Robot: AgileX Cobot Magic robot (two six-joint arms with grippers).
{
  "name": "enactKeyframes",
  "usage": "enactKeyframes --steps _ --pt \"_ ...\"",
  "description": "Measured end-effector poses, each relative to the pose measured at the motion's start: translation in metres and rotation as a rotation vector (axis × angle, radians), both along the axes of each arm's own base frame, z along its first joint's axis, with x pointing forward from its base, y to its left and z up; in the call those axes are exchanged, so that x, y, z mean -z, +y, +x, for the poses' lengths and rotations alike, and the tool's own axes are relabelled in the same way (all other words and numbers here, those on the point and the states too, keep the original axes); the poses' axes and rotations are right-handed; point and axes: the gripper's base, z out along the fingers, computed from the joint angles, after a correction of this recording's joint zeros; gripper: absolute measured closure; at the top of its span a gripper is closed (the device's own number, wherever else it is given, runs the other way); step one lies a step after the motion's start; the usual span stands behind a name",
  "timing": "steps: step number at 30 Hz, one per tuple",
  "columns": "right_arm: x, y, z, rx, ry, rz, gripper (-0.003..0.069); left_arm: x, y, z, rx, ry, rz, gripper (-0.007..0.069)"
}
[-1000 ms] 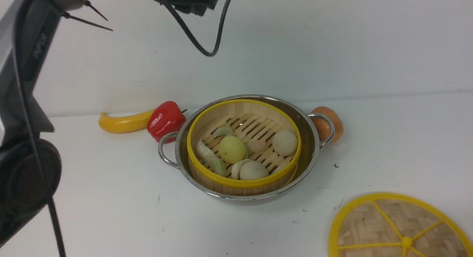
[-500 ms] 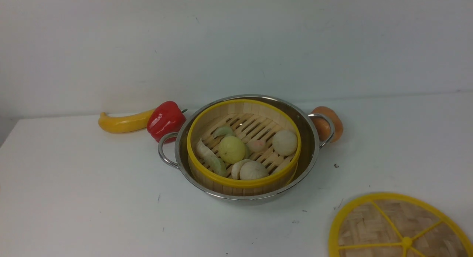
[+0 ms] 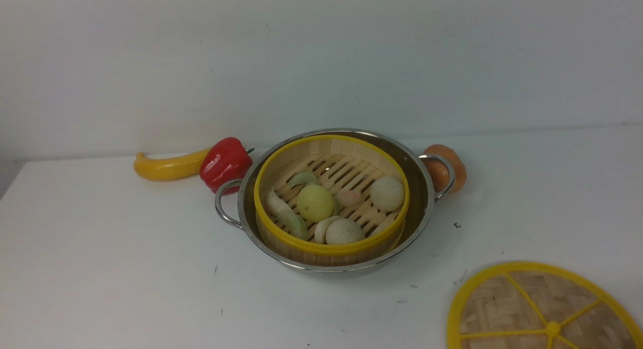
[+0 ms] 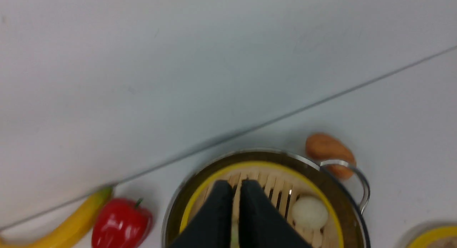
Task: Place the steamer in the pot on the white table, and put the lid on the steamer.
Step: 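Move the gripper down to the bamboo steamer lid and grasp its center knob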
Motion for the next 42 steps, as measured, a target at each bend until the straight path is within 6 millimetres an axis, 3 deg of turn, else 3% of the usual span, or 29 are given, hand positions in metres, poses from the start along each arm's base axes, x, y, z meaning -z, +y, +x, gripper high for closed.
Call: enactKeyframes --steps 2,3,5,6,7,9,10,12,13,16,19,22,27,42 --pt "0.000 0.000 0.000 0.000 0.000 0.000 0.0410 0.007 0.014 -0.030 -0.032 -0.051 0.040 0.0589" --pt "0.000 0.000 0.000 0.000 0.000 0.000 0.0410 0.015 0.015 -0.031 -0.035 -0.031 0.051 0.0587" --pt "0.000 0.000 0.000 0.000 0.000 0.000 0.0410 0.032 0.030 -0.061 -0.064 -0.107 0.080 0.0577" --pt "0.000 0.000 0.000 0.000 0.000 0.000 0.0410 0.058 0.039 -0.073 -0.083 -0.107 0.101 0.0573" --pt "0.000 0.000 0.000 0.000 0.000 0.000 0.0410 0.063 0.045 -0.082 -0.098 -0.143 0.098 0.0572" --pt "0.000 0.000 0.000 0.000 0.000 0.000 0.0410 0.110 0.063 -0.101 -0.151 -0.130 0.113 0.0564" --pt "0.000 0.000 0.000 0.000 0.000 0.000 0.0410 0.115 0.064 -0.104 -0.151 -0.130 0.114 0.0562" --pt "0.000 0.000 0.000 0.000 0.000 0.000 0.0410 0.169 0.091 -0.140 -0.253 -0.122 0.113 0.0555" --pt "0.000 0.000 0.000 0.000 0.000 0.000 0.0410 0.182 0.096 -0.147 -0.274 -0.111 0.115 0.0554" --pt "0.000 0.000 0.000 0.000 0.000 0.000 0.0410 0.228 0.115 -0.192 -0.378 -0.130 0.112 0.0552" --pt "0.000 0.000 0.000 0.000 0.000 0.000 0.0410 0.258 0.122 -0.231 -0.460 -0.217 0.093 0.0546" --pt "0.000 0.000 0.000 0.000 0.000 0.000 0.0410 0.271 0.123 -0.255 -0.497 -0.329 0.078 0.0541" --pt "0.000 0.000 0.000 0.000 0.000 0.000 0.0410 0.291 0.121 -0.279 -0.506 -0.438 0.065 0.0533" --pt "0.000 0.000 0.000 0.000 0.000 0.000 0.0410 0.300 0.118 -0.300 -0.499 -0.421 0.069 0.0520"
